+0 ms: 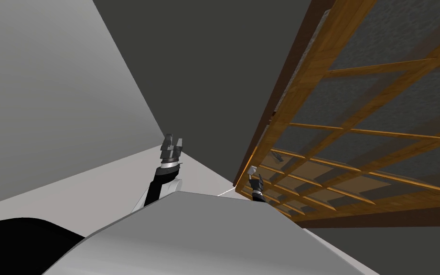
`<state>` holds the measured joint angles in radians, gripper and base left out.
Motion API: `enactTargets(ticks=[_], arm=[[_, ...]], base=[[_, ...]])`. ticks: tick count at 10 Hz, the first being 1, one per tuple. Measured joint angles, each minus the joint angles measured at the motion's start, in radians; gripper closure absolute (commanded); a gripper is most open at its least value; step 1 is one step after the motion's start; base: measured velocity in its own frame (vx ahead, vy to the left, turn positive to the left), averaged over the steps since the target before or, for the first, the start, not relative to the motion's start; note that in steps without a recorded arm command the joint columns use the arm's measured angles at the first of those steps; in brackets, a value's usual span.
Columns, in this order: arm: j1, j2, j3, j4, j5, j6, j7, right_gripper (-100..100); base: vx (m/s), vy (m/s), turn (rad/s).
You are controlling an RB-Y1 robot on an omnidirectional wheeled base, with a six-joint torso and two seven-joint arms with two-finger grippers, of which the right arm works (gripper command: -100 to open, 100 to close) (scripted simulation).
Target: Pull the door open
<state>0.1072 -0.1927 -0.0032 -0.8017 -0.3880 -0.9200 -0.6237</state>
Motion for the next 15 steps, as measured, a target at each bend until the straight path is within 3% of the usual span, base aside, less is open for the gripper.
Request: enactTargets(ticks=[15], arm=[[-0.017,0.006,0.081,-0.024,-0.19,0.036,-0.376,-100]], base=[[-0.059,-0.013,0.042]])
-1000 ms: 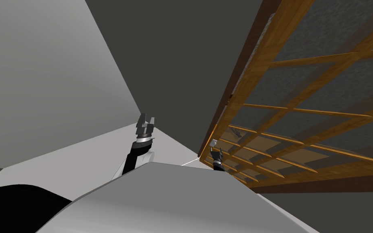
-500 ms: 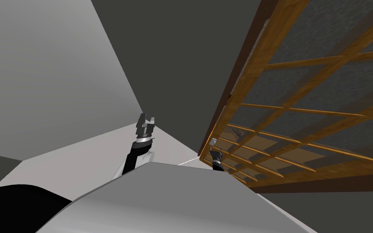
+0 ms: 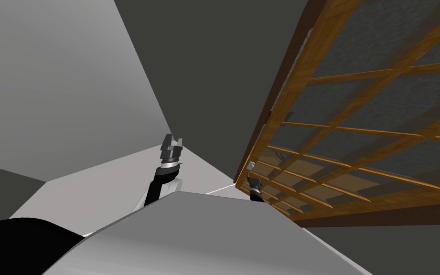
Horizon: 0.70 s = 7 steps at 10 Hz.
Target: Pull the door open
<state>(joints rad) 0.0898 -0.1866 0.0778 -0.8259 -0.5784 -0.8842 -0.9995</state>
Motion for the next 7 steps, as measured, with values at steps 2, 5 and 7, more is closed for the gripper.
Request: enactTargets(ticks=[2,5,7], arm=[[-0.002,0.001,0.012,-0.004,-0.027,0.005,-0.055,-100],[-0.005,0.002,0.024,-0.008,-0.058,0.011,-0.132,-100],[-0.006,0.003,0.032,-0.011,-0.076,0.015,-0.18,-100]], base=[[-0.053,-0.014,0.041],[-0.055,-0.007,0.044],[-0.041,-0.012,0.011]])
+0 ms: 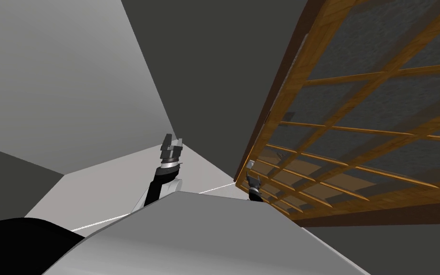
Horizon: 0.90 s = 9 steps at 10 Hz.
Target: Pull the door open
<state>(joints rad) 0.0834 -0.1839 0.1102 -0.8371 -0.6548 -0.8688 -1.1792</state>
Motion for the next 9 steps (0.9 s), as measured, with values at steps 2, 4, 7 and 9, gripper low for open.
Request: enactTargets(ticks=[2,4,7,9], arm=[[-0.002,0.001,0.007,-0.001,-0.016,0.002,-0.041,-100],[-0.002,0.001,0.014,-0.005,-0.032,0.006,-0.08,-100],[0.0,-0.018,0.012,0.013,-0.036,-0.002,-0.106,-100],[0.017,-0.047,0.006,0.012,-0.043,-0.004,-0.136,-100]], base=[[-0.036,-0.013,0.033],[-0.03,-0.005,0.013],[0.159,-0.005,0.064],[0.208,-0.013,0.082]])
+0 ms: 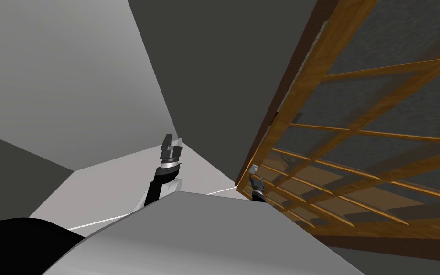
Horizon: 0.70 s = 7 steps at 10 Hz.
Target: Pull the door open
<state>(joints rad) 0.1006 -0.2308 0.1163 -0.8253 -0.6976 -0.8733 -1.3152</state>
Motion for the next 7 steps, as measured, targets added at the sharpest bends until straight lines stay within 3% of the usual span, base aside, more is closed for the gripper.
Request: enactTargets(ticks=[1,4,5,7], arm=[[-0.007,-0.018,0.002,0.041,0.0,-0.021,-0.032,-100],[0.013,-0.07,-0.008,0.054,-0.011,-0.032,-0.089,-100],[0.014,-0.073,-0.009,0.053,-0.012,-0.032,-0.094,100],[0.013,-0.072,-0.01,0.054,-0.012,-0.032,-0.09,100]], base=[[0.216,-0.005,0.095],[0.168,-0.019,0.056],[-0.014,0.001,-0.011],[-0.034,0.001,0.001]])
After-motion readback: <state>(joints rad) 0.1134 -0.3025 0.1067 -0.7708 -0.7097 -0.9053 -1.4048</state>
